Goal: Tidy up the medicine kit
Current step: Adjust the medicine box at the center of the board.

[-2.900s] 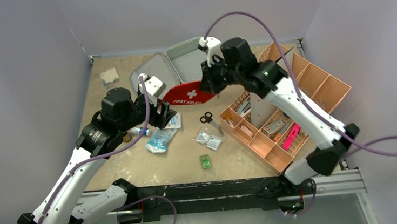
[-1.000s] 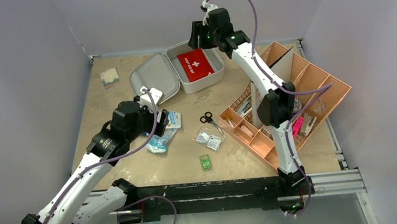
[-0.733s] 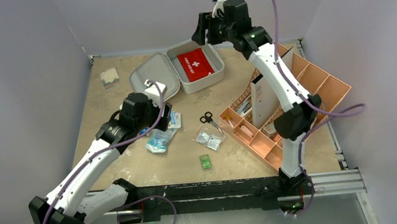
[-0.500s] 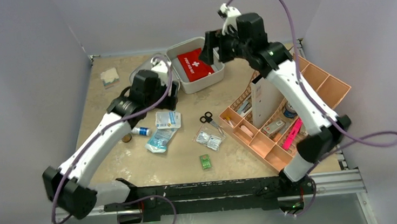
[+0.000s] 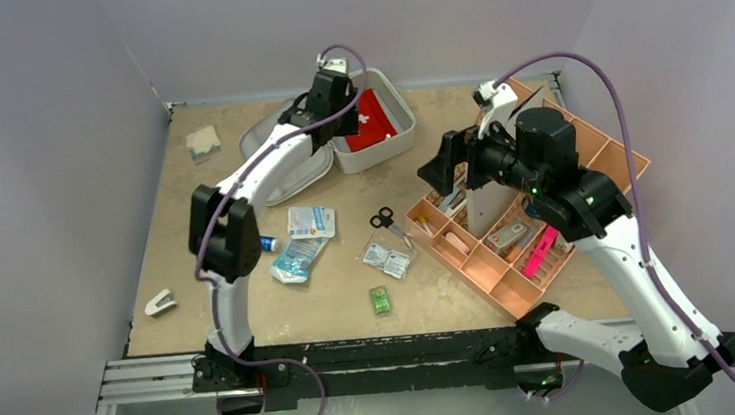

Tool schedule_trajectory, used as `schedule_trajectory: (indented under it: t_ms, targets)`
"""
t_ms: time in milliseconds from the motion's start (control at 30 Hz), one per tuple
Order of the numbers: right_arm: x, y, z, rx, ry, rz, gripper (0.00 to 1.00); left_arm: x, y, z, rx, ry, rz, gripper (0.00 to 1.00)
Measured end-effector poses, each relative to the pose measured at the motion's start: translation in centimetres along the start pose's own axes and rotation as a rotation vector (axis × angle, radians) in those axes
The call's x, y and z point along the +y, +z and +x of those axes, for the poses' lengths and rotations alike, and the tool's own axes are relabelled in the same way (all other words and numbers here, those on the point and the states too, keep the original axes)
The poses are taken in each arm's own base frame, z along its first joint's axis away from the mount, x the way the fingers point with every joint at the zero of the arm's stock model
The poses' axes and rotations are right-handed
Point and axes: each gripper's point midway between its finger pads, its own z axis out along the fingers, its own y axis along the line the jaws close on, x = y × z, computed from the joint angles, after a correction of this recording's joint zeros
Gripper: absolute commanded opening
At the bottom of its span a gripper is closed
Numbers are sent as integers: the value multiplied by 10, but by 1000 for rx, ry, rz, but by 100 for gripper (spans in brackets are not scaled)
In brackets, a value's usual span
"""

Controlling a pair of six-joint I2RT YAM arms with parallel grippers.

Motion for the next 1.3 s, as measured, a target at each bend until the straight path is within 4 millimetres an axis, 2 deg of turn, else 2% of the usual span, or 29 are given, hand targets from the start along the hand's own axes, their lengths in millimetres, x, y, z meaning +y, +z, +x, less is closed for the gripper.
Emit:
schedule_trajectory:
  t_ms: [67, 167, 300, 400, 500, 667, 867, 933, 1067, 1233, 1300]
  targets:
    - [-1, -4, 6, 2, 1, 0, 99, 0, 32, 6, 12, 0, -24, 46]
    - [-2, -3, 15, 18, 8, -1, 99, 3, 65, 24, 46, 5, -47, 42]
    - [-3, -1, 23, 36, 18, -3, 98, 14, 95, 45, 94, 28, -95, 43]
    - [-3, -1, 26, 42, 19, -6, 98, 25, 98, 57, 127, 46, -138, 50]
    - [-3, -2, 28, 42, 19, -9, 98, 36, 94, 62, 134, 44, -167, 51]
    - [-1, -3, 28, 40, 18, -19, 98, 61, 94, 83, 201, 47, -203, 48]
    - [0, -4, 28, 38, 18, -26, 98, 70, 102, 108, 261, 112, -117, 49]
    - [0, -4, 28, 39, 22, -25, 97, 69, 104, 109, 260, 133, -92, 51]
    - [0, -3, 30, 42, 33, -25, 97, 62, 110, 98, 217, 132, -40, 54]
    - [-1, -2, 31, 46, 35, -22, 97, 49, 126, 79, 175, 106, 33, 52]
    - [-1, -2, 31, 47, 35, -22, 97, 47, 133, 81, 174, 98, 62, 51]
